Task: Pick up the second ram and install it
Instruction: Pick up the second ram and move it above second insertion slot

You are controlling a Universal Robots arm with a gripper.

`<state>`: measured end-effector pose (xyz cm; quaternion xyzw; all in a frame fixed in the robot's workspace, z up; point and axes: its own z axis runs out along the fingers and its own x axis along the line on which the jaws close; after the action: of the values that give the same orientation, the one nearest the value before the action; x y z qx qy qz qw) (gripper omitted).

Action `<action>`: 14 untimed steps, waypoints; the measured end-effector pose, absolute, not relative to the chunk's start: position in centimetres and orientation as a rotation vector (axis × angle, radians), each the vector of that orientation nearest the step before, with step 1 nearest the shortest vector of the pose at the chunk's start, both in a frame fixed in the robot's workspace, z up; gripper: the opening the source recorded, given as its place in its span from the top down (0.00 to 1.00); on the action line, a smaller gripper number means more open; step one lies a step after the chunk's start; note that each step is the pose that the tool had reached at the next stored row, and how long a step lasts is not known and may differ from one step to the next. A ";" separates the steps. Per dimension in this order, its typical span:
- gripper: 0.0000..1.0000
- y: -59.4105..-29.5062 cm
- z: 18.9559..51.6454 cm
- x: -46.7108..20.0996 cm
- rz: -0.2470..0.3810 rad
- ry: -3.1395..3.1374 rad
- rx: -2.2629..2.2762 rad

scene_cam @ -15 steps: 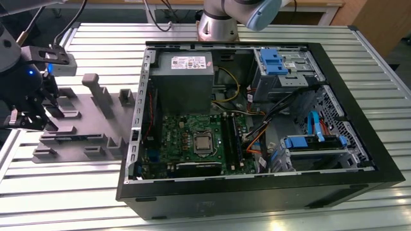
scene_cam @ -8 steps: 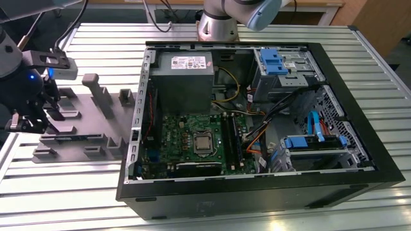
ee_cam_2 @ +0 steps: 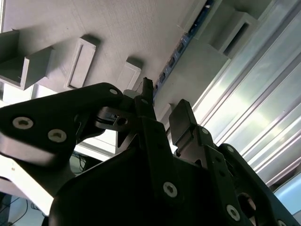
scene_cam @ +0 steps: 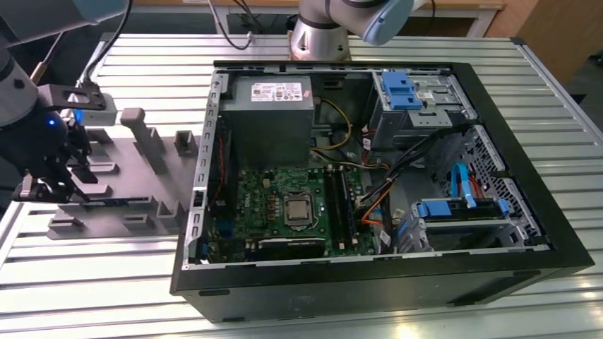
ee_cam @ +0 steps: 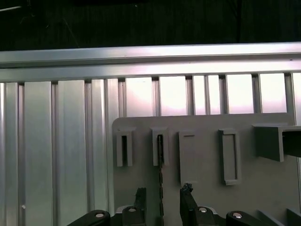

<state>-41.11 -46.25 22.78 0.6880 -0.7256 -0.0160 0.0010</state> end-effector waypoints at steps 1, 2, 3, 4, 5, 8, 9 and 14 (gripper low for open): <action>0.58 -46.3 22.6 -41.1 -0.050 -2.278 2.160; 0.58 -46.3 22.5 -41.1 -0.050 -2.278 2.160; 0.58 -46.3 22.3 -41.1 -0.050 -2.278 2.160; 0.58 -46.3 22.2 -41.1 -0.050 -2.278 2.160; 0.58 -46.3 22.1 -41.1 -0.050 -2.278 2.160; 0.58 -46.3 21.7 -41.0 -0.050 -2.278 2.160; 0.58 -46.3 21.6 -41.0 -0.050 -2.278 2.160; 0.58 -46.3 21.1 -40.9 -0.050 -2.278 2.160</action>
<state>-40.90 -46.29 21.11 0.6880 -0.7255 -0.0160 0.0010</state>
